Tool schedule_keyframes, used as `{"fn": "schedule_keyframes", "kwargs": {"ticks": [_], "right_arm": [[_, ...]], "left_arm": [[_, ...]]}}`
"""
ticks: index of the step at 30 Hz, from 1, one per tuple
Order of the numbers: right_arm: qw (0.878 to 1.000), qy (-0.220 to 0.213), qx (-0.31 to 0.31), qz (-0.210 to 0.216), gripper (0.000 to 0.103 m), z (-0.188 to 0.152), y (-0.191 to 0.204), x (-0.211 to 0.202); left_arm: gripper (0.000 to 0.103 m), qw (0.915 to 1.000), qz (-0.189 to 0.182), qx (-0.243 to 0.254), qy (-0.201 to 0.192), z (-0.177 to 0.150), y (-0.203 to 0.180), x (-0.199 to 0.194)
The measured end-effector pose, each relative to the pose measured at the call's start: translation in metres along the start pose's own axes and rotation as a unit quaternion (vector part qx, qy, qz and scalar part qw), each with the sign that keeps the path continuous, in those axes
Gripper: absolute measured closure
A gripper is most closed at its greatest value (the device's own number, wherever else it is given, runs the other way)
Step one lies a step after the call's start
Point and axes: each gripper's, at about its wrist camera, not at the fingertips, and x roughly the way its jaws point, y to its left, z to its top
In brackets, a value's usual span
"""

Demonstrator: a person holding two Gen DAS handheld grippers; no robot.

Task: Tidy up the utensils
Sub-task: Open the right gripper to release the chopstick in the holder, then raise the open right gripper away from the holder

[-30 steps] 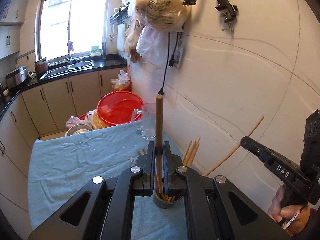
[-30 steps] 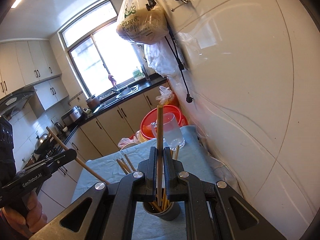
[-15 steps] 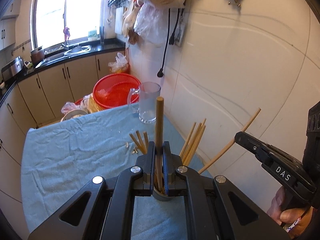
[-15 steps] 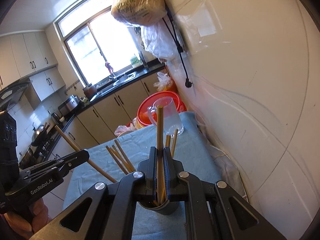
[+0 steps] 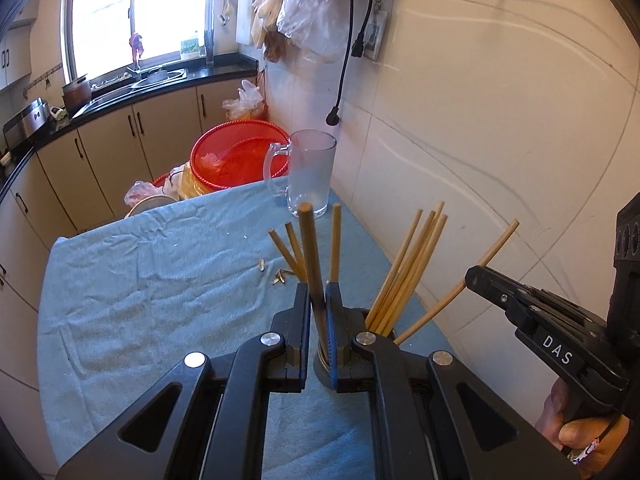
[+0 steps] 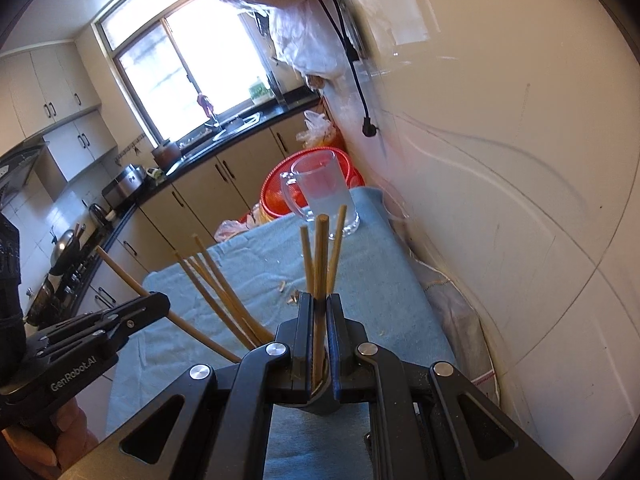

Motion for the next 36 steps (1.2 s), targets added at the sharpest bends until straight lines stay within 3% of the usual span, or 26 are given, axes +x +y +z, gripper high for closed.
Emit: {"fn": "schedule_keyframes", "kwargs": {"ticks": [24,25,29,31,33,34,36], "right_arm": [[1.0,0.007,0.002,-0.009,0.095,0.015,-0.005,0.032],[1.0,0.006,0.001,-0.009,0.095,0.016,-0.005,0.031],[1.0,-0.004,-0.001,-0.014,0.095,0.017,-0.003,0.022],[1.0,-0.012,0.0,-0.018,0.087,0.018,-0.002,0.014],[1.0,-0.021,-0.001,-0.023,0.062,0.019,-0.002,0.007],[0.999,-0.03,0.001,-0.029,0.057,0.019,-0.002,0.0],[0.998,-0.041,0.001,-0.041,0.035,0.02,-0.001,-0.011]], "left_arm": [[0.095,0.9995,0.004,0.01,-0.03,0.005,0.003,0.009],[0.094,0.9995,0.004,0.01,-0.031,0.005,0.002,0.009],[0.072,0.999,0.008,0.003,-0.044,0.005,0.003,0.003],[0.07,0.9985,0.012,0.0,-0.053,0.006,0.004,-0.002],[0.067,0.9982,0.014,-0.005,-0.059,0.007,0.007,-0.007],[0.061,0.9979,0.018,-0.008,-0.063,0.007,0.008,-0.009],[0.05,0.9967,0.028,-0.015,-0.074,0.007,0.01,-0.017]]}}
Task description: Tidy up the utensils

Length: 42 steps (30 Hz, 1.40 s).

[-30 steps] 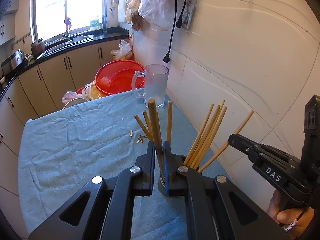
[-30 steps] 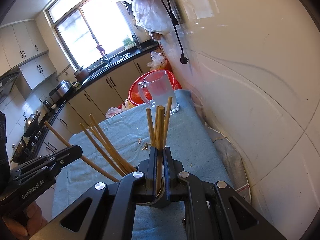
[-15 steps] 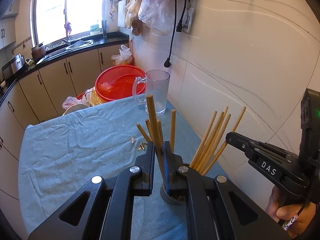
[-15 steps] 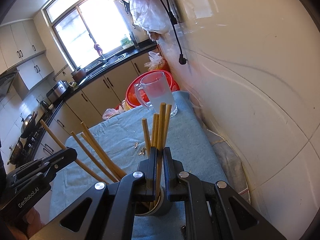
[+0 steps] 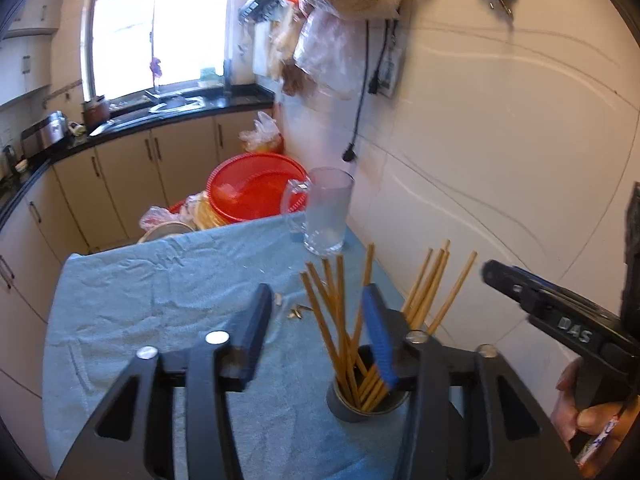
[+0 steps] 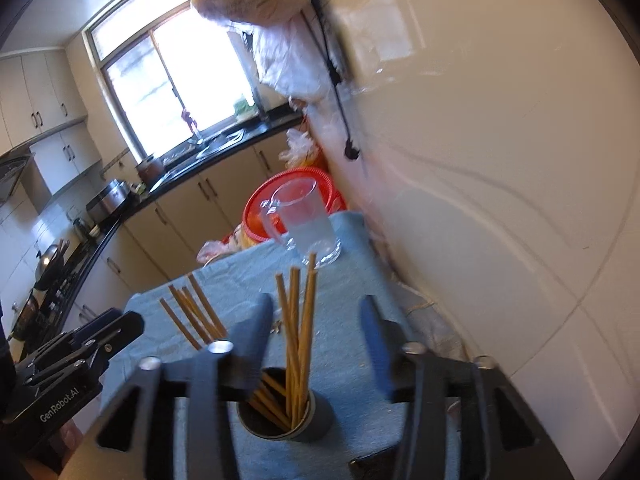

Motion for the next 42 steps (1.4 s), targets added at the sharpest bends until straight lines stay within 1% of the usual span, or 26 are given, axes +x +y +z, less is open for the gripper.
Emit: {"fn": "schedule_keyframes", "kwargs": {"ticks": [2,4,6,8,12,16,19,22,26,28,34,42], "right_arm": [[1.0,-0.009,-0.004,-0.018,0.021,0.001,0.001,-0.011],[0.999,-0.022,-0.01,-0.034,0.017,-0.001,0.003,-0.024],[0.998,-0.027,-0.023,-0.051,0.009,-0.002,0.004,-0.034],[0.997,-0.031,-0.035,-0.068,0.008,-0.007,0.006,-0.045],[0.995,-0.027,-0.042,-0.09,0.005,-0.02,0.008,-0.065],[0.993,-0.019,-0.054,-0.101,0.004,-0.041,0.014,-0.088],[0.993,-0.007,-0.062,-0.1,0.004,-0.057,0.018,-0.1],[0.993,0.005,-0.067,-0.1,0.004,-0.073,0.021,-0.11],[0.991,0.009,-0.075,-0.114,0.004,-0.086,0.025,-0.117],[0.991,0.018,-0.074,-0.112,0.004,-0.089,0.025,-0.117],[0.989,0.011,-0.088,-0.115,0.004,-0.09,0.032,-0.12],[0.987,0.008,-0.106,-0.117,0.004,-0.093,0.037,-0.123]], "left_arm": [[0.035,0.9997,0.013,-0.006,-0.018,-0.001,0.003,-0.011],[0.026,0.999,0.029,-0.005,-0.034,-0.003,0.005,-0.023],[0.023,0.9979,0.042,0.001,-0.049,-0.007,0.006,-0.036],[0.012,0.9974,0.049,0.004,-0.053,-0.012,0.009,-0.046],[0.01,0.997,0.057,0.004,-0.052,-0.024,0.015,-0.067],[0.01,0.9974,0.062,0.005,-0.035,-0.038,0.019,-0.081],[0.01,0.9978,0.057,0.019,-0.027,-0.053,0.018,-0.092],[0.01,0.9973,0.061,0.035,-0.022,-0.069,0.015,-0.102],[0.01,0.9978,0.052,0.039,-0.009,-0.088,0.014,-0.108],[0.01,0.9981,0.045,0.042,0.002,-0.096,0.012,-0.108],[0.01,0.9979,0.045,0.048,-0.001,-0.098,0.011,-0.115],[0.01,0.9979,0.038,0.052,0.01,-0.098,0.005,-0.116]]}}
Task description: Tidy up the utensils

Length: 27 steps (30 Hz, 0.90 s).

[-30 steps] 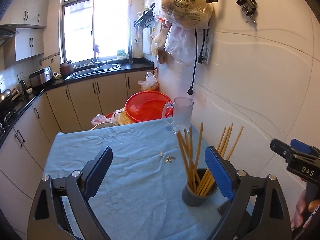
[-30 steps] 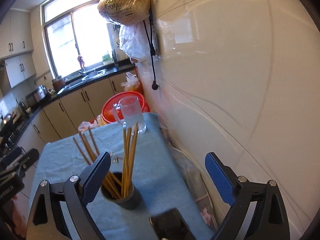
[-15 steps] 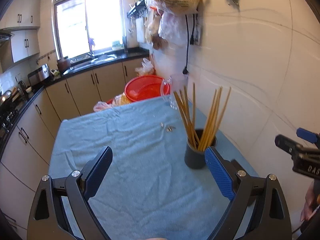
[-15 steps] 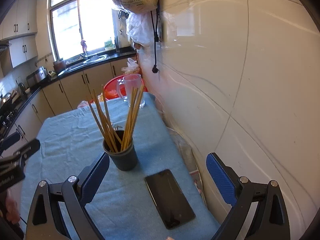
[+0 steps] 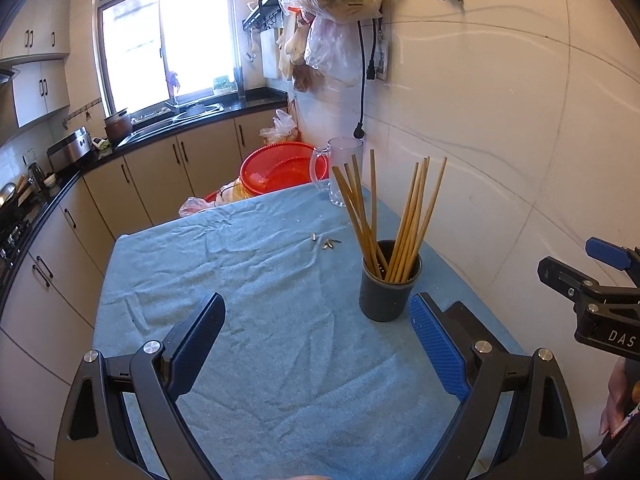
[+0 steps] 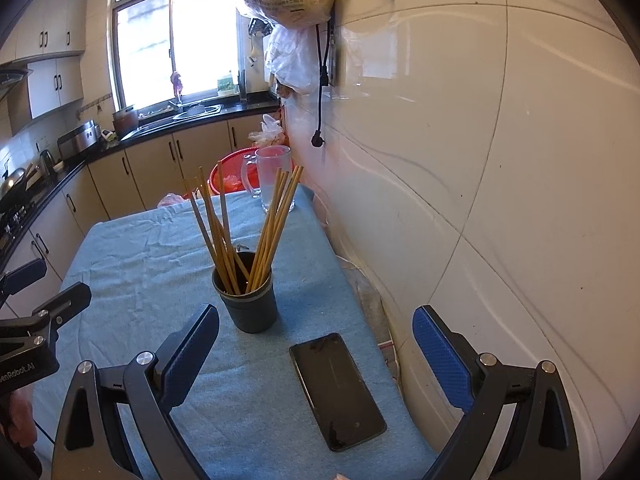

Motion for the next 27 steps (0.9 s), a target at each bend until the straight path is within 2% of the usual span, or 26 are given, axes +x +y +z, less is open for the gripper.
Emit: {"fn": "schedule_keyframes", "kwargs": {"ticks": [27], "right_arm": [[1.0,0.017,-0.007,-0.005,0.004,-0.0088,-0.0003,0.0036]], "left_arm": [[0.01,0.9998,-0.014,0.008,0.009,-0.0032,-0.0096,0.0053]]}}
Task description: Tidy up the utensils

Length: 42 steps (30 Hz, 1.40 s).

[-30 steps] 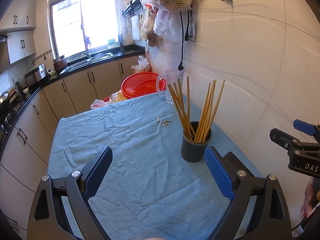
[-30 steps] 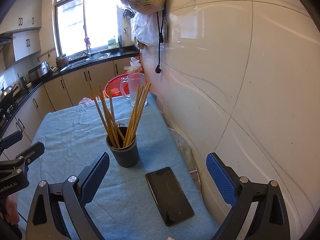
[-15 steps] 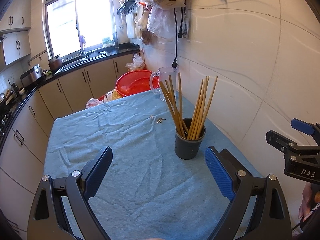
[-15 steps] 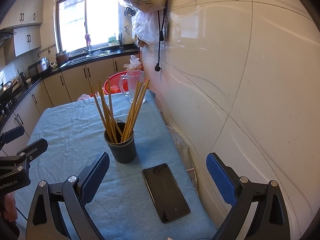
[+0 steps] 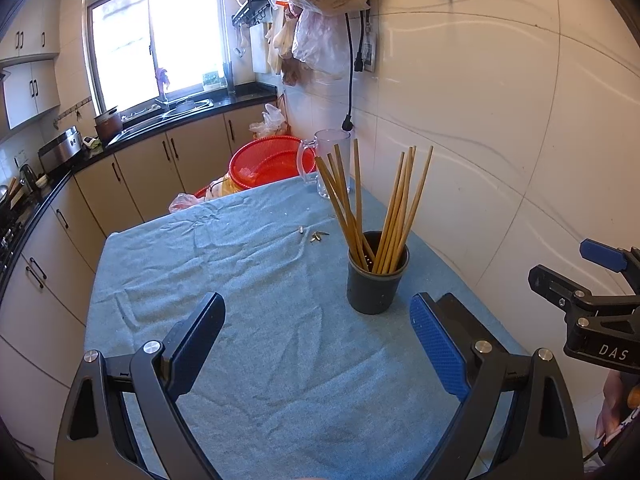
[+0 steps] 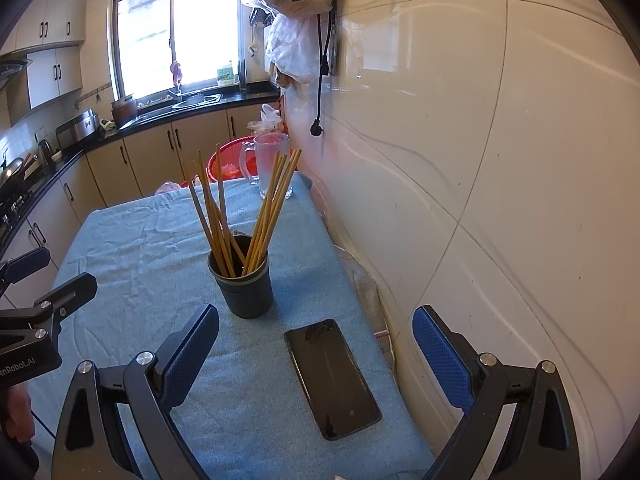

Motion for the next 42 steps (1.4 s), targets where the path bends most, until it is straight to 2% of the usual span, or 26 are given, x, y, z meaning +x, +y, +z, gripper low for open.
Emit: {"fn": "schedule_keyframes", "kwargs": {"ticks": [42], "right_arm": [[1.0,0.011,-0.001,-0.006,0.004,-0.0063,0.0047,0.0005]], "left_arm": [[0.01,0.9999,-0.012,0.0,0.003,-0.0059,-0.0012,0.007]]}}
